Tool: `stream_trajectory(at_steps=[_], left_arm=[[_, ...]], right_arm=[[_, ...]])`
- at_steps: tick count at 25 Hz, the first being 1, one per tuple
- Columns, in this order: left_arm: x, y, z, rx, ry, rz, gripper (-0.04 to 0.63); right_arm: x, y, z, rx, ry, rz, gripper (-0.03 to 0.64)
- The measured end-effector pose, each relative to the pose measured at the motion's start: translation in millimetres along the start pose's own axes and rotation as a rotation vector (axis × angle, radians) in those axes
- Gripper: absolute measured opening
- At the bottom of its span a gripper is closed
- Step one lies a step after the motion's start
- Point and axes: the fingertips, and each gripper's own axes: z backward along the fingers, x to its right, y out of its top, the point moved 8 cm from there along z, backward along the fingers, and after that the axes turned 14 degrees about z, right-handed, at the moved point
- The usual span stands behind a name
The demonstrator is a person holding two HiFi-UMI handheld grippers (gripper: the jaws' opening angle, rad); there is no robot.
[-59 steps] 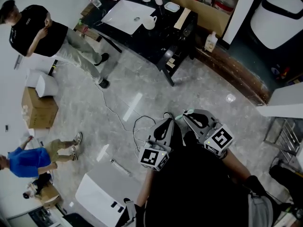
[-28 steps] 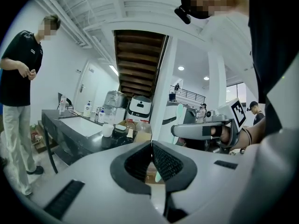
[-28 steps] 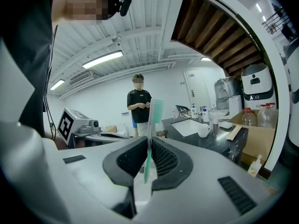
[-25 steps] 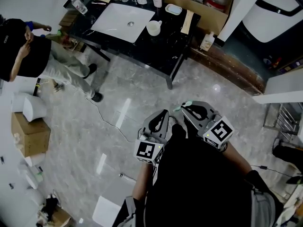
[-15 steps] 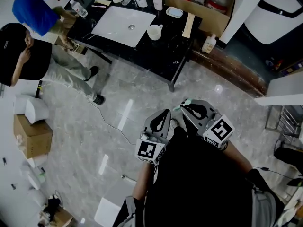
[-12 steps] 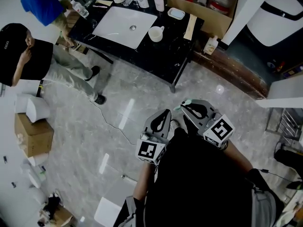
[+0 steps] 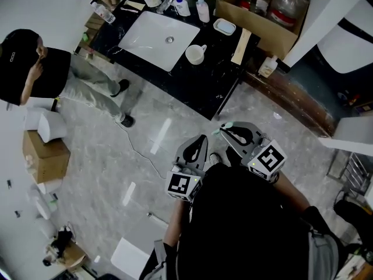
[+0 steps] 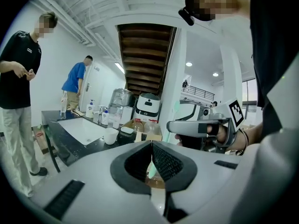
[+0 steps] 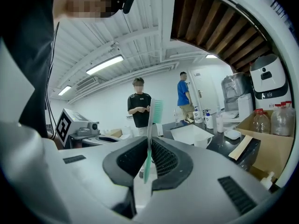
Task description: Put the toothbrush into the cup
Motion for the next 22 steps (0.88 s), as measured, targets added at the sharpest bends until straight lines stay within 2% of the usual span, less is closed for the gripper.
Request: stream_trajectory(at_steps=[3,8,13,18,22], left_arm=[[-1.8,8.5,-20.7,0.011,0.031,0.014,0.011],[3.8,12.4,-49.2,-0.056,0.094,0.007,0.011],[8.4,15.8,-67.2,0.010,0.114,0.018,0.011],[12.5,12.3,-70.1,0.021,0.111,0.028,0.011],[4.4,12.5,-70.1,0.006,0.144,0.047,0.011]], right_arm=[[23.2,-0.7,-0.9,0.015,0.023,-0.007,0.038],[52.6,-7.6,7.6,0.020,0.048,-0.032,0.038],[77.1,-13.3,10.7,0.030,0.082,-0.068,0.038],[87.9,-20.0,7.8,0.023,0.093,-0.082,0.038],[90.3,-20.8,-0.1,0.023,0.108,-0.087,0.038]])
